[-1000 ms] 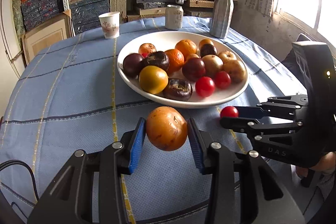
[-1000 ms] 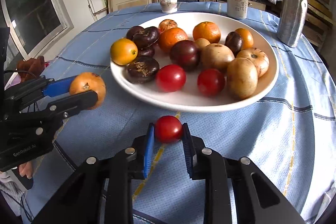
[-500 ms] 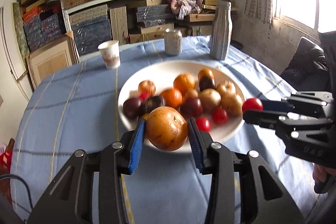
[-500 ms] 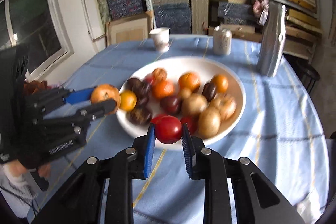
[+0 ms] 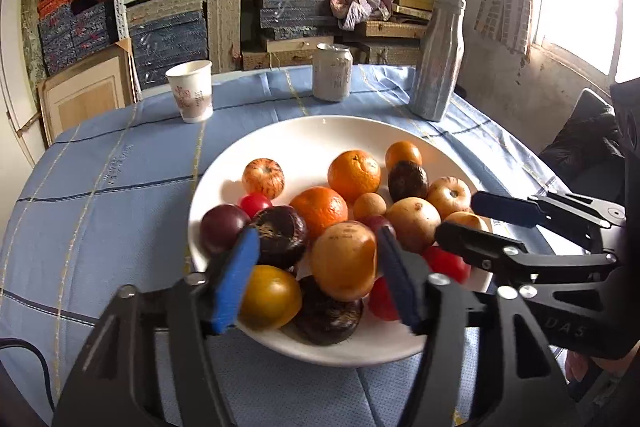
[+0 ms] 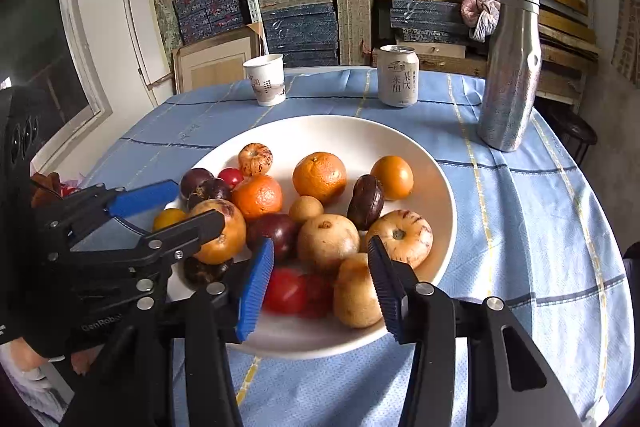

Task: Organize fruits

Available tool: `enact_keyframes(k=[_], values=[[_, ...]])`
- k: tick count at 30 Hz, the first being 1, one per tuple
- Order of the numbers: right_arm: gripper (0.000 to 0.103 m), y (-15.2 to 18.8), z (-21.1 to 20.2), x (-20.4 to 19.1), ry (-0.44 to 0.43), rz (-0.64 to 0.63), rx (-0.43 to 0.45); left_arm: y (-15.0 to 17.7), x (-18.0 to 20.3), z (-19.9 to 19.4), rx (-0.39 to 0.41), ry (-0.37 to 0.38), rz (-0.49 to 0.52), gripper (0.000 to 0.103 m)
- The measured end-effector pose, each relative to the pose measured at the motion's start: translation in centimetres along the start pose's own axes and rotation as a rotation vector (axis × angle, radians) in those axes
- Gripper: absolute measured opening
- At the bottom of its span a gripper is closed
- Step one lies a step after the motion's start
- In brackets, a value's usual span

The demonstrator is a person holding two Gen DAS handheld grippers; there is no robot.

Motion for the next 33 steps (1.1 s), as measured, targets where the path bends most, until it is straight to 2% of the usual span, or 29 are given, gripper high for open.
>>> enact_keyframes(k=[2,3,8,10,13,17,20,33], values=[[0.053,0.1,-0.7,0.1,0.002,0.006,0.013,0.0,-0.5,-0.8,0.017,-0.009,-0.019,0.081],[0.058,0.2,-1.2,0.1,0.003,0.011,0.021,0.0,-0.7,-1.2,0.025,-0.008,-0.028,0.086],[0.075,1.0,-3.2,-0.4,0.020,0.003,0.071,0.7,-1.2,-3.0,0.035,-0.010,-0.058,0.095],[0.089,1.5,-4.1,-0.7,0.038,0.003,0.091,1.2,-1.3,-3.7,0.036,-0.023,-0.069,0.098],[0.100,1.9,-5.4,-0.9,0.057,0.001,0.130,1.8,-1.6,-4.6,0.031,-0.031,-0.095,0.098],[0.100,2.6,-7.1,-1.2,0.088,-0.026,0.167,2.6,-1.3,-5.5,0.026,0.019,-0.107,0.098],[0.100,3.3,-7.7,-0.9,0.077,0.001,0.167,3.4,-0.8,-6.0,0.013,0.033,-0.113,0.098],[0.100,5.3,-8.6,-0.6,0.051,0.040,0.129,6.0,1.7,-8.0,-0.009,-0.075,-0.042,0.099]])
Point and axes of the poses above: each gripper's, at about its wrist camera, not at the fingertips, and z roughly the way its jaws point, x to its right, y to its underside, the point moved 5 cm from there along z, roughly the way its jaws point, and after that the axes turned 1 degree about z, right-handed, at the moved point
